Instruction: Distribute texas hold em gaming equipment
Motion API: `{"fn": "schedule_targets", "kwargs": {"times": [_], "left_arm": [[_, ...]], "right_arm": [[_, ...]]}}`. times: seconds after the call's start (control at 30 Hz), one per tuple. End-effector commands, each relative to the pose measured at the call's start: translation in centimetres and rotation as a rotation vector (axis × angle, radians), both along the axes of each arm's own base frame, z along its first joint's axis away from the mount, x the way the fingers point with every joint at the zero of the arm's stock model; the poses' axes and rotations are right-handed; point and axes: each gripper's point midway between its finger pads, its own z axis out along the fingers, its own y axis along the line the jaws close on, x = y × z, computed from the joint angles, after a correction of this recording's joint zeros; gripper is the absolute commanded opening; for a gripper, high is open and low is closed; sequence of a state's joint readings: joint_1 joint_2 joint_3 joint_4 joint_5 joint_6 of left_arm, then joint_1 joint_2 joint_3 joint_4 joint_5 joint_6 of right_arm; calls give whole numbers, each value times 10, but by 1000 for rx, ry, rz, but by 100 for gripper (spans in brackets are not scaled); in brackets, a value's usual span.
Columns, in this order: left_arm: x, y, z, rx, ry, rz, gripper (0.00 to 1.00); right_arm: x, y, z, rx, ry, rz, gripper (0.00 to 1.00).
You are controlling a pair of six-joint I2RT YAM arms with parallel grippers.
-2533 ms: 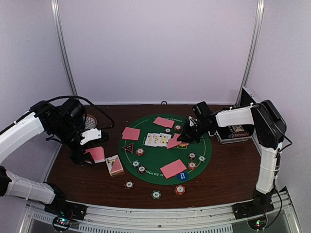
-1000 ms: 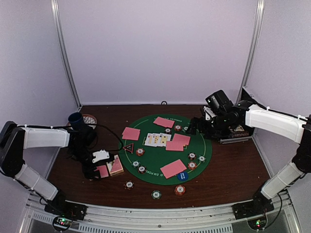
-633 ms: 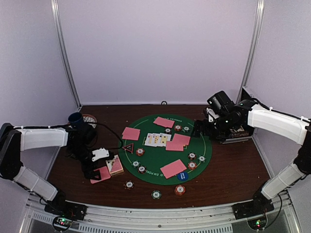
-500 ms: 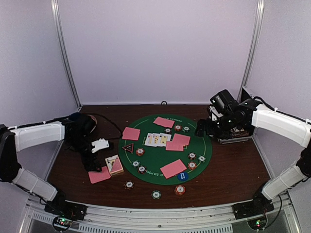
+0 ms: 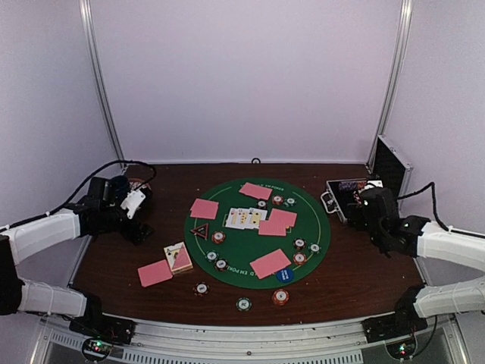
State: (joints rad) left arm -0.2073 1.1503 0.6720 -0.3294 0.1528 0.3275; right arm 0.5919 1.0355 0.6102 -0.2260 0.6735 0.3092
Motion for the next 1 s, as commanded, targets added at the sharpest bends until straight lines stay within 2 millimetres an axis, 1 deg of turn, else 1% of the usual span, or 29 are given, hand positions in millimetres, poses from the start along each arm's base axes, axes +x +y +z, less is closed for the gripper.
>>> {"fn": "schedule_targets", "kwargs": {"times": [0.0, 0.03, 0.1, 0.17, 0.2, 0.3, 0.33, 0.4, 0.47, 0.57, 0.63, 0.67, 0.77, 0.8, 0.9, 0.97], "left_arm": [[30, 9, 2, -82, -192, 106, 98], [31, 9, -2, -100, -197, 116, 98], [31, 7, -8, -127, -205, 117, 98], [34, 6, -12, -143, -224, 119, 98], [35, 5, -18, -147, -222, 120, 97], [40, 3, -25, -163, -223, 118, 98], [42, 4, -28, -155, -224, 123, 97], [47, 12, -34, -118, -226, 160, 98], [50, 20, -33, -77, -257, 182, 98], [50, 19, -18, -104, -361, 176, 98], [54, 17, -7, -141, -431, 177, 98], [57, 17, -7, -147, -436, 184, 98], [69, 22, -17, -120, -433, 213, 98], [71, 24, -22, -112, -396, 228, 98], [74, 32, -19, -135, -402, 263, 98], [73, 41, -15, -171, -427, 300, 98]], "right_arm": [[2, -42, 35, -53, -295, -176, 100], [2, -49, 31, -65, -294, -194, 100], [4, -60, 31, -73, -317, -231, 100], [10, -63, 31, -95, -327, -205, 99], [15, -62, 27, -124, -307, -170, 100], [24, -73, 16, -125, -293, -190, 100], [26, -77, 13, -115, -297, -197, 100], [31, -83, 7, -109, -297, -205, 99], [37, -86, -2, -112, -282, -195, 100], [48, -84, -15, -106, -266, -151, 100], [55, -81, -19, -109, -271, -121, 100], [58, -79, -19, -108, -274, -108, 99], [68, -70, -21, -112, -273, -27, 99], [71, -65, -24, -116, -269, 14, 100], [76, -58, -29, -116, -276, 71, 100], [79, -57, -33, -119, -281, 82, 99]]}}
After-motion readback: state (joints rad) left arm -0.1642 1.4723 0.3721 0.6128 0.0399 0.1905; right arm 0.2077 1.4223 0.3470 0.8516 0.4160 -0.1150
